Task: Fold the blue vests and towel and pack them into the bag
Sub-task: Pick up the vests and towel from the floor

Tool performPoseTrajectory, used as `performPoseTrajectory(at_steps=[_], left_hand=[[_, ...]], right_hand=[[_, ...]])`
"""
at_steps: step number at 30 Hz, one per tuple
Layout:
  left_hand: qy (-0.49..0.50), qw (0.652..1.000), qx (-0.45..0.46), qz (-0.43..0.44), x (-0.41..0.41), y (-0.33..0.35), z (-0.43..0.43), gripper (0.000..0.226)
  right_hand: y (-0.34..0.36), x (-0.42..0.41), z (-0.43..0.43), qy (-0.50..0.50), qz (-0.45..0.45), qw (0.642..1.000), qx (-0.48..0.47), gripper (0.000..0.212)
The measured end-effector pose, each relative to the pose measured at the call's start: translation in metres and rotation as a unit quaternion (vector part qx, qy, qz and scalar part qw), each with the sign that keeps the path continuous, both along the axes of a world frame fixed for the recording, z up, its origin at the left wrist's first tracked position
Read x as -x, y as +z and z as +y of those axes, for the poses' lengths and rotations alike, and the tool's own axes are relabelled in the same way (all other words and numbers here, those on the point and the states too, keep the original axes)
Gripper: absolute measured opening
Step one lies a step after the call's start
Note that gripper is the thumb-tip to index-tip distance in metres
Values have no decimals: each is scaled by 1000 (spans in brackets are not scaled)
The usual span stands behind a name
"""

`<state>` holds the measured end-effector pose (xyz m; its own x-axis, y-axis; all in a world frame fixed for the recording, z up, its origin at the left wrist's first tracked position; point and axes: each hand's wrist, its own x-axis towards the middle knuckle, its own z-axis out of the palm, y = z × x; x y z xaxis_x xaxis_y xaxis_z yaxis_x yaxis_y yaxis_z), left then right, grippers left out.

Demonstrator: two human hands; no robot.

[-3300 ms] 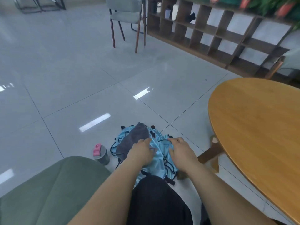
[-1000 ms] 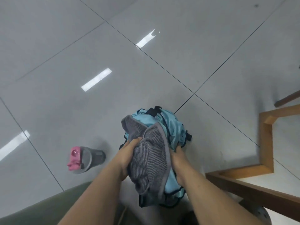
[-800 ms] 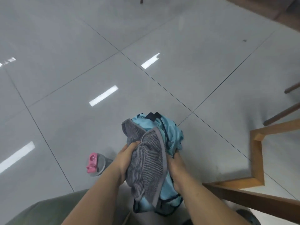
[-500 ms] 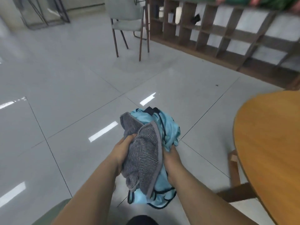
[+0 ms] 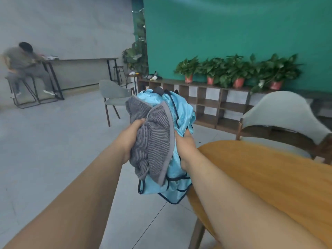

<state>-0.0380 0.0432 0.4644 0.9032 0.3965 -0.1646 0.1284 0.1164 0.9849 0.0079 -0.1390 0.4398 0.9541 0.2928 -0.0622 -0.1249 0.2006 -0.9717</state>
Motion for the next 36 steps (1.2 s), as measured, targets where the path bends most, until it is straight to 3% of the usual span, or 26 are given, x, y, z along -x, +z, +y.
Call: performPoseTrajectory(at_steps=[4,8,13,16,20,22,25,29,31,34,36], left_hand=[[-54,998,-3,-33,-27,47,-65,50],[-90,994,0,-67,-62,71,-130,57],[-163,984,-4,-66,-106,77,-213,54],[-183,981,-33,-55,-131,59,-256,52],[-234,969,-54,53,-168,-17,-295,56],[-251,955,-110,112,-186,-66,-304,58],[-247,950,-147,122,-203,-109,-312,37],[-239,957,-145,78,-236,-117,-310,40],[-215,942,-249,68,-245,-111,-310,50],[-98,886,-453,13,-230,-96,-309,59],[-124,876,-456,-96,-215,-89,-309,63]], right_hand=[[47,-17,-65,-54,-43,998,-6,46],[72,-34,-134,-113,-82,990,-2,33],[76,-54,-214,-198,-74,977,6,49],[53,-63,-252,-245,-43,968,1,60],[-20,-77,-286,-283,76,956,36,95],[-64,-83,-295,-277,148,946,81,103],[-106,-94,-304,-306,188,913,193,95],[-105,-119,-303,-314,192,895,254,86],[-95,-125,-298,-318,199,877,301,82],[-80,-122,-293,-368,204,802,423,90],[-83,-119,-295,-409,111,758,496,98]])
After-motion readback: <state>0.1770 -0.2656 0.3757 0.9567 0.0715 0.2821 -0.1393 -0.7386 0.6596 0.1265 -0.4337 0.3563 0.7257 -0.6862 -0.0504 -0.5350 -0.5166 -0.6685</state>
